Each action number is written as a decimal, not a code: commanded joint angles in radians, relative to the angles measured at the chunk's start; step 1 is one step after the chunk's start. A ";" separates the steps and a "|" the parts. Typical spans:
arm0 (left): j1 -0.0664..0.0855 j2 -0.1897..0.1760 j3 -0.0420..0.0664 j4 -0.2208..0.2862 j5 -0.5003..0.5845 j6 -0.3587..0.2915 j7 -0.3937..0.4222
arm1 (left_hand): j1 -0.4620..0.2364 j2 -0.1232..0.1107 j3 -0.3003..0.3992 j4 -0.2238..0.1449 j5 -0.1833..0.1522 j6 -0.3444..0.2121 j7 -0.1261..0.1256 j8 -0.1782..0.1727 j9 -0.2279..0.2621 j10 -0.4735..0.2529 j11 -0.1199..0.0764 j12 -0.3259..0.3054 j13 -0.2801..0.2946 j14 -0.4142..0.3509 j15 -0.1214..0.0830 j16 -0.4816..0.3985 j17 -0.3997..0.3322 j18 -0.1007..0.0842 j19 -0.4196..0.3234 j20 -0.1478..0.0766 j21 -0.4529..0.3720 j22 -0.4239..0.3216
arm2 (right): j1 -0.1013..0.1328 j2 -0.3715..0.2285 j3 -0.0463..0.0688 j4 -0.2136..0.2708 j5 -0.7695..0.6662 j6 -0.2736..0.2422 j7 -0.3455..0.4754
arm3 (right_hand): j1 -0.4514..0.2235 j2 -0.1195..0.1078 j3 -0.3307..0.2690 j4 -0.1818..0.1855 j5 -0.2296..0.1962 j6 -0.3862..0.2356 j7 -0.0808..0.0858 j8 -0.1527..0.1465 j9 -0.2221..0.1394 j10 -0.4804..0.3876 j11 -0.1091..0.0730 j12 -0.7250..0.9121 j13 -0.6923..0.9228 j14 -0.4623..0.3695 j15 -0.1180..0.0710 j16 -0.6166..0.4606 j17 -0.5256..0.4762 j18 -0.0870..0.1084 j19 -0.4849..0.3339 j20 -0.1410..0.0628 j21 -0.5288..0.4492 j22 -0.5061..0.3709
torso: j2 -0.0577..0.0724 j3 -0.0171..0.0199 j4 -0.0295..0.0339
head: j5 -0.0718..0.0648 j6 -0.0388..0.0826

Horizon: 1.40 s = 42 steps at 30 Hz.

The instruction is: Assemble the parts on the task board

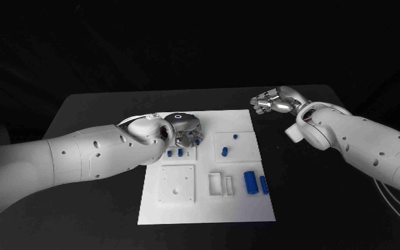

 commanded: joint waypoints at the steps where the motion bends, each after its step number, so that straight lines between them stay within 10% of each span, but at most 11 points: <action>1: -0.006 0.002 -0.005 0.000 0.003 0.053 0.003 | -0.004 0.011 0.006 -0.020 0.010 0.010 0.000 0.000 0.002 0.011 -0.002 0.000 0.002 0.003 -0.003 0.003 0.002 0.012 -0.013 -0.003 0.026 0.026 | 0.000 0.000 0.001 0.001 0.004 0.006 0.008 | -0.004 0.004 0.004 0.000 0.005 0.004 0.001 -0.005 0.000 -0.005 -0.004 -0.003 -0.001 -0.008 0.001 -0.003 -0.001 0.004 -0.005 0.000 0.000 -0.001 | 0.000 0.0002 -0.0002 | 0.000 0.001; 11: -0.007 -0.003 -0.005 0.005 0.003 0.026 -0.014 | -0.038 0.018 0.076 -0.078 -0.010 0.024 0.005 -0.001 0.002 0.028 0.000 0.000 0.002 0.016 0.000 0.005 0.005 0.031 -0.044 0.003 0.115 0.023 | 0.000 0.001 0.001 0.001 0.004 0.007 0.008 | -0.005 0.005 0.007 0.000 0.007 0.009 0.000 -0.005 0.000 -0.005 -0.005 -0.003 -0.001 -0.008 0.000 -0.003 -0.001 0.004 -0.005 0.000 0.000 -0.001 | 0.000 -0.0002 -0.0001 | 0.001 0.000; 27: -0.005 -0.037 0.001 0.032 0.054 -0.080 0.012 | -0.048 0.016 0.071 -0.054 -0.030 0.032 0.003 -0.001 0.002 0.036 -0.003 0.000 0.002 0.038 -0.004 -0.002 0.005 0.026 -0.017 -0.002 0.098 0.019 | 0.000 0.002 0.001 -0.004 0.006 0.003 0.009 | -0.008 0.009 0.006 0.008 0.002 0.009 0.000 -0.005 0.000 -0.004 -0.005 -0.003 -0.001 -0.007 0.000 -0.003 -0.001 0.004 -0.004 0.000 0.000 -0.001 | -0.002 -0.0008 0.0027 | 0.012 0.000; 42: 0.009 -0.093 0.066 0.084 0.170 -0.054 0.009 | -0.048 0.012 0.073 -0.055 -0.028 0.029 0.003 -0.001 0.002 0.035 -0.002 0.000 0.002 0.039 -0.005 -0.006 0.006 0.024 -0.016 -0.005 0.094 0.019 | -0.001 0.003 0.001 -0.007 0.007 0.007 0.009 | -0.007 0.008 0.006 0.008 0.003 0.010 0.000 -0.005 0.000 -0.004 -0.005 -0.003 -0.001 -0.007 0.000 -0.003 -0.001 0.004 -0.005 0.000 0.000 -0.001 | 0.000 0.0007 0.0016 | 0.023 0.003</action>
